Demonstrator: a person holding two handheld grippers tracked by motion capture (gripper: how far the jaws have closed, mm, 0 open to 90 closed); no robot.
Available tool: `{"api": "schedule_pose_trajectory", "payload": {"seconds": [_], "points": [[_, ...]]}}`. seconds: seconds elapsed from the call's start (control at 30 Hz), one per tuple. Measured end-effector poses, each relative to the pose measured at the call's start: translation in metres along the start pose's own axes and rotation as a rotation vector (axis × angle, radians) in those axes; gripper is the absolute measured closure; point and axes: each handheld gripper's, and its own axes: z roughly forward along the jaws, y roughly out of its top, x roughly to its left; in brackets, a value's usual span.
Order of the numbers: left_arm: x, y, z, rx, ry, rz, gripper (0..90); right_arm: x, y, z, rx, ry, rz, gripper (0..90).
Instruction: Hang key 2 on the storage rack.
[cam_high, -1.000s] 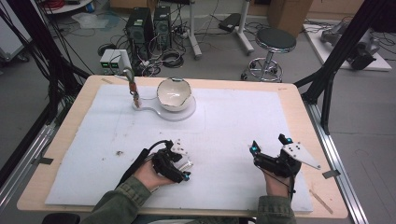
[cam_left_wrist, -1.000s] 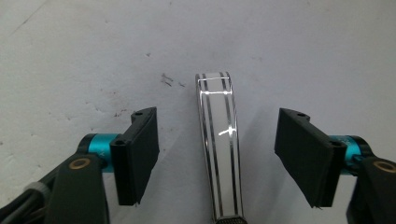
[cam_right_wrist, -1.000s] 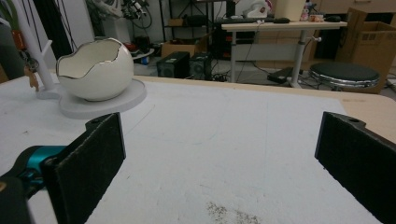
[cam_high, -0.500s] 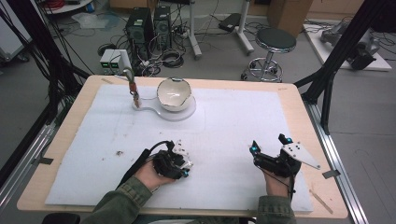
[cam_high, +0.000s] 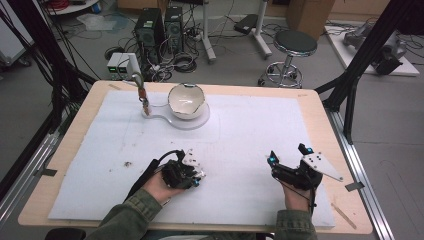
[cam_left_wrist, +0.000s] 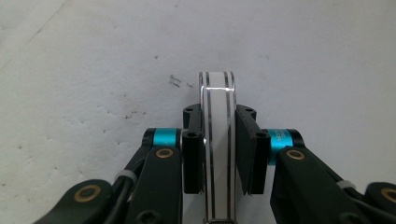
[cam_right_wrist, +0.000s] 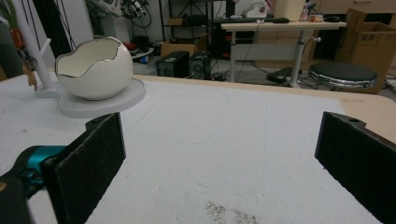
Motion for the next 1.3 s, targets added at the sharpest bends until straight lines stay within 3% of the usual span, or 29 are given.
{"api": "schedule_pose_trajectory", "payload": {"seconds": [0.57,0.9,0.97,1.17,1.3], "points": [[0.015,-0.006,-0.023,-0.062,0.010,-0.063,73.8,0.001,0.000,0.000,0.001,-0.001,-0.001,0.4],[0.025,-0.009,-0.039,-0.121,0.011,-0.109,73.8,0.001,0.000,0.000,0.000,0.001,-0.001,0.4],[0.029,-0.010,-0.044,-0.126,0.015,-0.109,73.8,0.001,0.000,0.000,0.002,0.001,0.002,0.4],[0.044,-0.016,-0.059,-0.177,0.028,-0.165,73.9,0.001,0.000,0.000,0.003,0.001,-0.001,0.4],[0.052,-0.017,-0.070,-0.192,0.044,-0.171,74.0,0.000,0.000,0.001,-0.001,0.000,-0.007,0.4]]}}
